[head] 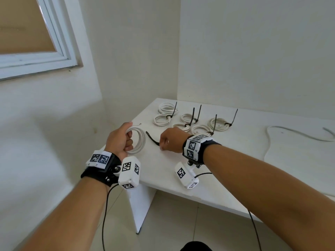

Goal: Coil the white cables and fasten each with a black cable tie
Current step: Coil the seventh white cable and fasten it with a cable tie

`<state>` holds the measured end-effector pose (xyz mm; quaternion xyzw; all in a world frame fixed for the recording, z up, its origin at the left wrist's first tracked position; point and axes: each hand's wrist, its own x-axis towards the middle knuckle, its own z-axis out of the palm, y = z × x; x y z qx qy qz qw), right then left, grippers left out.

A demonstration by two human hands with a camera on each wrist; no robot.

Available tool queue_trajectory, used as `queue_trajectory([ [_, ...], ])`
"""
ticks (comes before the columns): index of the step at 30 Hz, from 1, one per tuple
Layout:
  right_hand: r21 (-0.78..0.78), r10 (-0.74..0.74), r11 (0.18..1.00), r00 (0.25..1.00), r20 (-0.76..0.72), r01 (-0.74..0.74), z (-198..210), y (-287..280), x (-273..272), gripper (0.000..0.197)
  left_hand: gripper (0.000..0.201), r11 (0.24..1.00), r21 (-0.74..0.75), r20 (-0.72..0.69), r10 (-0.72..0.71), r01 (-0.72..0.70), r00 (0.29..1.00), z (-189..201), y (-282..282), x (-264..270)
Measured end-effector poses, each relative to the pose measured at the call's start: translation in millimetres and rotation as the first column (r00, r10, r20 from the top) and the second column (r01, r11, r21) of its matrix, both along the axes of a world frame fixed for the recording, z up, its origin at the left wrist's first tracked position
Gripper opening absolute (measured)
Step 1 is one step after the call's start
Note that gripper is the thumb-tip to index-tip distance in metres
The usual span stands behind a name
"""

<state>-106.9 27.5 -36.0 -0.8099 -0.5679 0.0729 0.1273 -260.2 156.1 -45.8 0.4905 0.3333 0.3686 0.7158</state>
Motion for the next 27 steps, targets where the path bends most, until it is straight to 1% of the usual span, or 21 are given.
queue_trajectory([
  [4, -0.044, -0.043, 0.998, 0.999, 0.027, 0.044, -5.7, 13.0, 7.7, 0.017, 0.039, 0.999, -0.03, 0.013, 0.024, -0.023, 1.0, -3.1, 8.1, -2.7],
  [6, -0.025, -0.045, 0.999, 0.998, 0.032, 0.046, -6.6, 16.8, 11.8, 0.02, 0.039, 0.999, -0.038, 0.019, 0.022, -0.021, 1.0, -3.8, 10.3, -3.0],
  [9, 0.029, -0.06, 0.998, 0.998, 0.013, 0.059, -7.2, 22.8, 14.5, 0.029, 0.039, 0.999, -0.047, 0.025, 0.014, -0.013, 1.0, -2.8, 10.2, -2.0],
  [11, 0.03, -0.061, 0.998, 0.998, -0.001, 0.061, -7.5, 28.6, 14.8, 0.032, 0.039, 0.999, -0.047, 0.024, 0.015, -0.014, 1.0, -2.4, 9.0, -1.4],
  [14, -0.015, -0.044, 0.999, 0.998, 0.037, 0.044, -9.3, 37.9, 16.0, 0.023, 0.04, 0.999, -0.047, 0.021, 0.014, -0.013, 1.0, -3.0, 8.5, -0.4],
  [16, -0.008, -0.041, 0.999, 0.998, 0.047, 0.042, -10.0, 40.3, 16.2, 0.017, 0.041, 0.999, -0.05, 0.015, 0.005, -0.005, 1.0, -3.1, 8.5, -0.6],
  [20, 0.009, -0.045, 0.999, 0.999, 0.03, 0.045, -4.2, 36.7, 18.8, 0.015, 0.04, 0.999, -0.038, 0.003, -0.016, 0.016, 1.0, -0.4, 5.0, -2.0],
  [24, 0.079, -0.085, 0.993, 0.994, -0.068, 0.091, 9.9, 17.5, 35.3, 0.008, 0.04, 0.999, -0.017, 0.007, -0.048, 0.048, 0.999, 2.9, -0.2, 0.9],
  [27, 0.122, -0.16, 0.975, 0.97, -0.182, 0.184, 20.0, -12.3, 54.8, 0.012, 0.039, 0.995, 0.002, 0.001, -0.095, 0.095, 0.995, 6.6, -9.9, 11.4],
])
